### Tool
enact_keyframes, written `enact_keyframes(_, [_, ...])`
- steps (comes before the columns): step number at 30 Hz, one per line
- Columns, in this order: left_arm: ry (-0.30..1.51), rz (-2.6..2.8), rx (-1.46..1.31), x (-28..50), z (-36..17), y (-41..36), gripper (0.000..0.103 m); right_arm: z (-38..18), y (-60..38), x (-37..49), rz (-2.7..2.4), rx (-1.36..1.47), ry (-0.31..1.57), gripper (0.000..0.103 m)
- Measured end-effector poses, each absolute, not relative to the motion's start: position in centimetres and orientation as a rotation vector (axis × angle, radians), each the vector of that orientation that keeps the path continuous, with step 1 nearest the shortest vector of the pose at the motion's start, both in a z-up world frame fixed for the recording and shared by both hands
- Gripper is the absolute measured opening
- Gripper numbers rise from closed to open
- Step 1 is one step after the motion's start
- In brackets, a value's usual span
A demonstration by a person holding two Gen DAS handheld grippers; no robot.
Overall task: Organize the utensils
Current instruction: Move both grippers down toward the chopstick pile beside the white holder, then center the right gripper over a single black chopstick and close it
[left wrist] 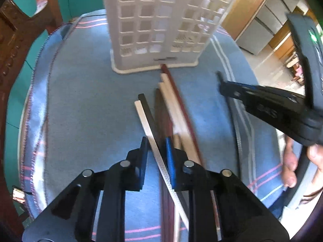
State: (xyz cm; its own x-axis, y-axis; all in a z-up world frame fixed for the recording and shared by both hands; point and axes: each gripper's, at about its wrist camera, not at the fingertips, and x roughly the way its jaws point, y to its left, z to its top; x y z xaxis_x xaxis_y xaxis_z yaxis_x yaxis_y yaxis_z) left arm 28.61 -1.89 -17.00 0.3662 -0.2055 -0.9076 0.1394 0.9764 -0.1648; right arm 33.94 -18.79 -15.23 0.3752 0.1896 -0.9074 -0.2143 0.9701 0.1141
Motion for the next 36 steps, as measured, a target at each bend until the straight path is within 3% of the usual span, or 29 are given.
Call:
enact_keyframes(7, [1.183, -0.208, -0.115, 29.4, -17.1, -0.3, 0.023, -16.6, -18.5, 33.9, 0.237, -0.041, 1.164, 0.012])
enact_keyframes(10, [1.187, -0.220, -0.125, 29.2, -17.1, 0.1, 0.024, -16.6, -17.9, 33.6, 0.240, -0.052, 1.158, 0.019])
enact_keyframes(12, [1.181, -0.219, -0.129, 29.0, -16.9, 0.3, 0.018, -16.5, -17.5, 33.5, 0.240, -0.064, 1.156, 0.022])
enact_keyframes(13, [1.174, -0.218, -0.134, 29.0, -16.7, 0.5, 0.011, -16.4, -17.1, 33.6, 0.240, -0.068, 1.158, 0.022])
enact_keyframes(19, [1.130, -0.153, -0.143, 29.3, -15.6, 2.3, 0.009, -16.8, -16.4, 33.1, 0.233, -0.092, 1.162, 0.022])
enact_keyframes(21, [1.147, -0.130, -0.166, 29.6, -15.8, 3.1, 0.013, -16.8, -16.5, 33.0, 0.229, -0.095, 1.164, 0.024])
enact_keyframes(26, [1.148, -0.088, -0.158, 29.2, -15.6, 4.6, 0.039, -16.8, -16.4, 33.4, 0.224, -0.098, 1.163, 0.033])
enact_keyframes(36, [1.159, -0.014, -0.067, 30.4, -16.7, 2.3, 0.039, -17.3, -15.0, 32.1, 0.198, -0.197, 1.128, 0.034])
